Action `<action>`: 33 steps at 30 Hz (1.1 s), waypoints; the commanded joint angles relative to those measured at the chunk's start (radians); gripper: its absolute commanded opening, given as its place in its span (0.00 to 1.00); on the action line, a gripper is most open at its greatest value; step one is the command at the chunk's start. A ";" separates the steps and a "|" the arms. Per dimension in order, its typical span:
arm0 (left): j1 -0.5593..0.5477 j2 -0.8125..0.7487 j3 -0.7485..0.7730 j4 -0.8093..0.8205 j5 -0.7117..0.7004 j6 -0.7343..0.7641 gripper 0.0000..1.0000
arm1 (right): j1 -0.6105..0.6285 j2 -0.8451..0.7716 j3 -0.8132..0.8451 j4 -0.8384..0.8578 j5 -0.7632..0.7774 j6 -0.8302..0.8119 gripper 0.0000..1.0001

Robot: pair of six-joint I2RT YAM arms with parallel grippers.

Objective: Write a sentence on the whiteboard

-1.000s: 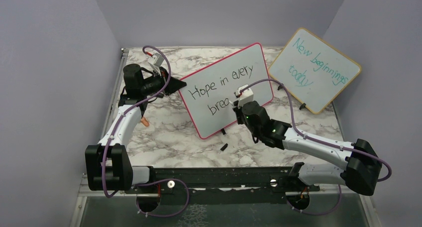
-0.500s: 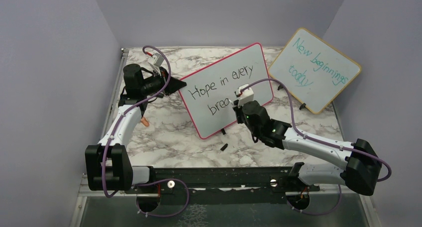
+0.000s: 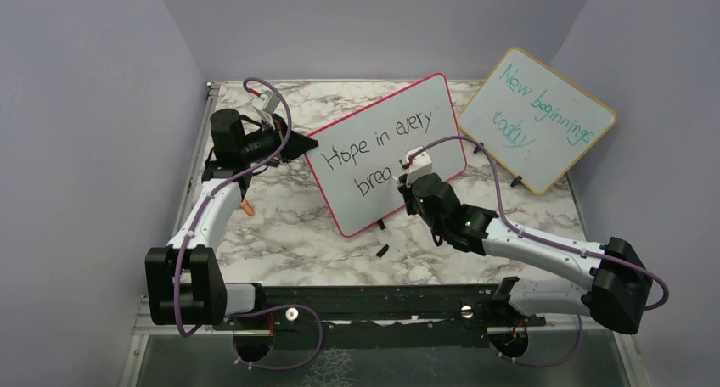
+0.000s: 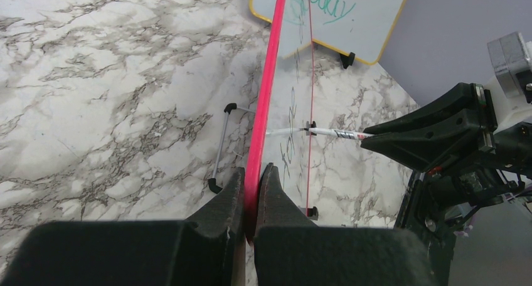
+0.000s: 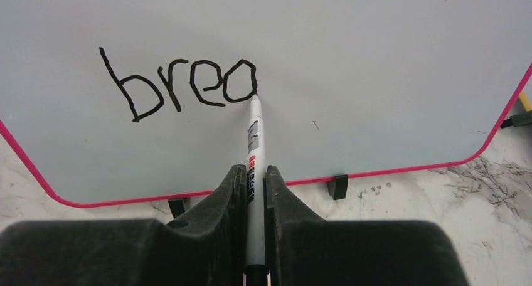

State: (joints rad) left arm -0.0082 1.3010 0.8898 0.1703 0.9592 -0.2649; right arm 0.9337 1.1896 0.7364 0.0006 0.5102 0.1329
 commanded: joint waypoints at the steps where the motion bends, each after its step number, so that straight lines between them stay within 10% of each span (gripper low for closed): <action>1: -0.006 0.052 -0.034 -0.111 -0.144 0.147 0.00 | -0.007 -0.021 -0.020 -0.052 -0.018 0.020 0.01; 33: -0.006 0.051 -0.034 -0.112 -0.144 0.148 0.00 | -0.018 -0.033 0.000 0.076 0.006 -0.010 0.01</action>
State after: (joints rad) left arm -0.0082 1.3010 0.8902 0.1699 0.9592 -0.2649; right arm 0.9211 1.1507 0.7094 0.0307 0.5259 0.1303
